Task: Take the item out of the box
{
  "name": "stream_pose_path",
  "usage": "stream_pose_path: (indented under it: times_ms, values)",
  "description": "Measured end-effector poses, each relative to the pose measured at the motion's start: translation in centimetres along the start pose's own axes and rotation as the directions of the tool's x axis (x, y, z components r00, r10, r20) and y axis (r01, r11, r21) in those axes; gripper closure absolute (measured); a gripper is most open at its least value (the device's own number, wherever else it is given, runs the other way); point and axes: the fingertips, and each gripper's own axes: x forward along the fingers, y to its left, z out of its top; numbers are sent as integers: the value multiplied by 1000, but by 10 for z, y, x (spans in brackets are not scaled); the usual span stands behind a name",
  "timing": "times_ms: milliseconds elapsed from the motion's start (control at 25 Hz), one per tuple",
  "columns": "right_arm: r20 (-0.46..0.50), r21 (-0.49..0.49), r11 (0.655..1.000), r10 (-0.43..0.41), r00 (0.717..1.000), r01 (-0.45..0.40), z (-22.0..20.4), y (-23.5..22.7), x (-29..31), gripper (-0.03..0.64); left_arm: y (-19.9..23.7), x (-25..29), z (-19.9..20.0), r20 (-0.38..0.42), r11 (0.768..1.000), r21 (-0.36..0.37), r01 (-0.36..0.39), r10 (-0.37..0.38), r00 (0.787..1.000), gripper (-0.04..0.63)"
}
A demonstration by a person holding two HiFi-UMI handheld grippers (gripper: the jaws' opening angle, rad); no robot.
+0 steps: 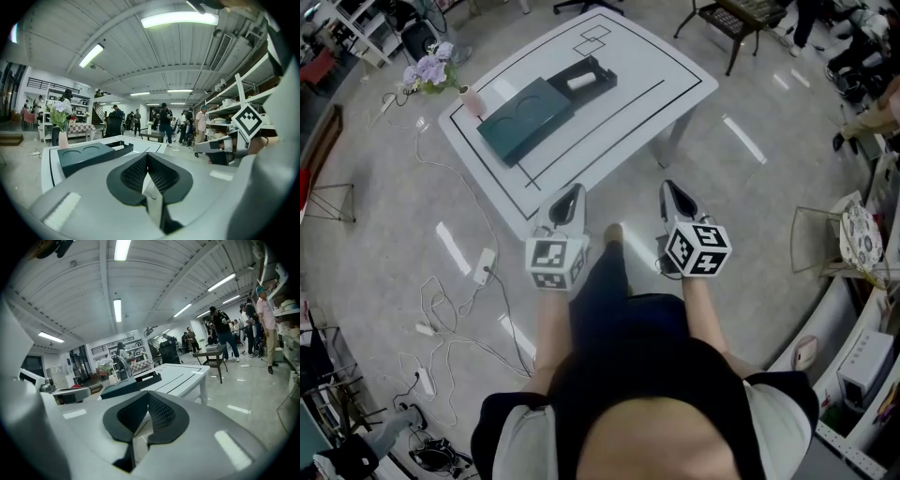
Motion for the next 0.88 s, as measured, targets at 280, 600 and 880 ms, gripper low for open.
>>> stream_pose_path:
  times_ms: [280,600,880]
  values:
    - [-9,-2,1000,13,1000,-13,14,-4,33,615,24,24,5,-7,1000,-18,-26,26,1000,586]
    - [-20,-11,1000,22,1000,-22,28,-10,68,615,43,57,12,-14,999,-25,-34,33,999,586]
    - [-29,-15,1000,21,999,-21,46,-18,99,615,61,85,24,-6,999,-27,-36,35,999,586]
